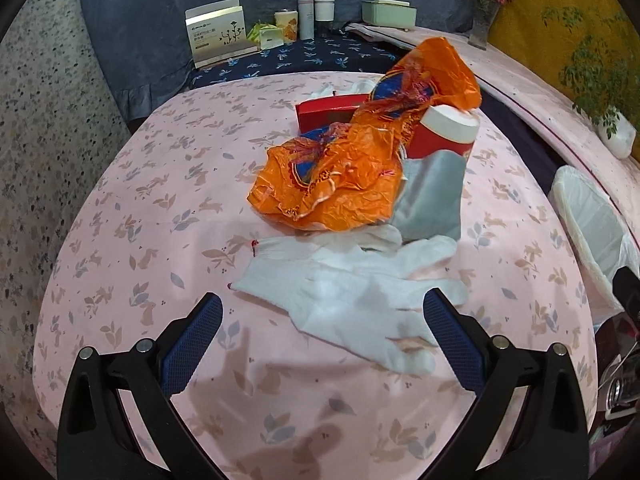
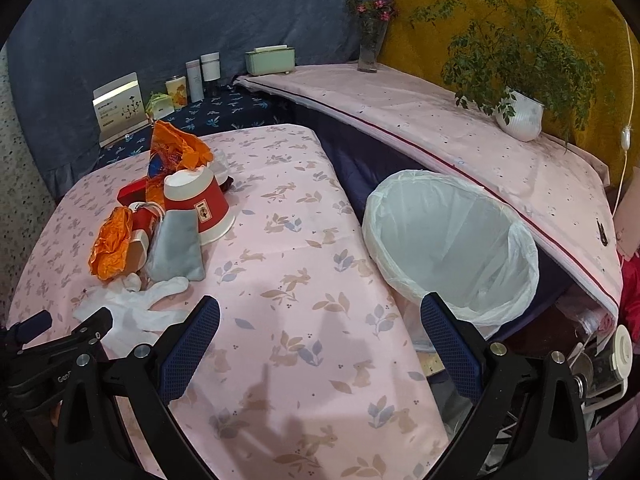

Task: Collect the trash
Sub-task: 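Grasp the white glove with the left tool while the right tool grasps the grey cloth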

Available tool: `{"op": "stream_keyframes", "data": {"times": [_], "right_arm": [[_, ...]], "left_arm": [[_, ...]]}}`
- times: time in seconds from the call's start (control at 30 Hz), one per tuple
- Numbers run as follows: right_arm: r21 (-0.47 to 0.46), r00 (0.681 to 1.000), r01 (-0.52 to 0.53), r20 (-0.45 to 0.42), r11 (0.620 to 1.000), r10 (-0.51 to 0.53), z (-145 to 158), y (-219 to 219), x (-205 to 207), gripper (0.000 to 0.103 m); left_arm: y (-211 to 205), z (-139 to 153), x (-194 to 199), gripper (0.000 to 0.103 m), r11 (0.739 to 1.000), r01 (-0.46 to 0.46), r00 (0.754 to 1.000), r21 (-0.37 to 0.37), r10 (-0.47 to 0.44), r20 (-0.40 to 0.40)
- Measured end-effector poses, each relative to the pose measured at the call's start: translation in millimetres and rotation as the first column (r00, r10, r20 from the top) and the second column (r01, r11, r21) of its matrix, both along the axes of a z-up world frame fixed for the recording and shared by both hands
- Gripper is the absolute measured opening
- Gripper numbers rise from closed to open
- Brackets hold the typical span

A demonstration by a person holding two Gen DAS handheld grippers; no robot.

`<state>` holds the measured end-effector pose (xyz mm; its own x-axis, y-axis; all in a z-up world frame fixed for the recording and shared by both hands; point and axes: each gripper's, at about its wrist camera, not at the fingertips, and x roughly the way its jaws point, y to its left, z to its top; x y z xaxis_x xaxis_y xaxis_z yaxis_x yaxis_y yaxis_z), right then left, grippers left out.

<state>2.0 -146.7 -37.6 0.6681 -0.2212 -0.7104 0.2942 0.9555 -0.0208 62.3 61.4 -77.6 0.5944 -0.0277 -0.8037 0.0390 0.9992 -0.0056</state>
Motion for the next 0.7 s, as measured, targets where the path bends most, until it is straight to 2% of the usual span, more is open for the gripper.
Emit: {"op": "stream_keyframes", "data": {"times": [0.27, 0.5, 0.53, 0.7], "right_arm": [[0.022, 0.999, -0.035, -0.014, 0.999, 0.035, -8, 18, 27, 0.096], [0.034, 0.995, -0.088, -0.034, 0.996, 0.089, -17, 41, 57, 0.096], [0.032, 0.994, -0.096, -0.039, 0.995, 0.097, -19, 46, 61, 0.096], [0.036, 0.990, -0.131, -0.054, 0.991, 0.133, -30, 61, 83, 0.096]], "left_arm": [[10, -21, 22, 0.096, 0.998, -0.003, 0.997, -0.069, -0.003, -0.077], [6, -32, 33, 0.094, 0.997, 0.033, 0.992, -0.071, -0.041, -0.121], [6, -32, 34, 0.092, 0.996, 0.037, 0.991, -0.077, -0.046, -0.125], [13, -37, 42, 0.058, 0.991, 0.052, 0.982, -0.127, -0.073, -0.172]]}}
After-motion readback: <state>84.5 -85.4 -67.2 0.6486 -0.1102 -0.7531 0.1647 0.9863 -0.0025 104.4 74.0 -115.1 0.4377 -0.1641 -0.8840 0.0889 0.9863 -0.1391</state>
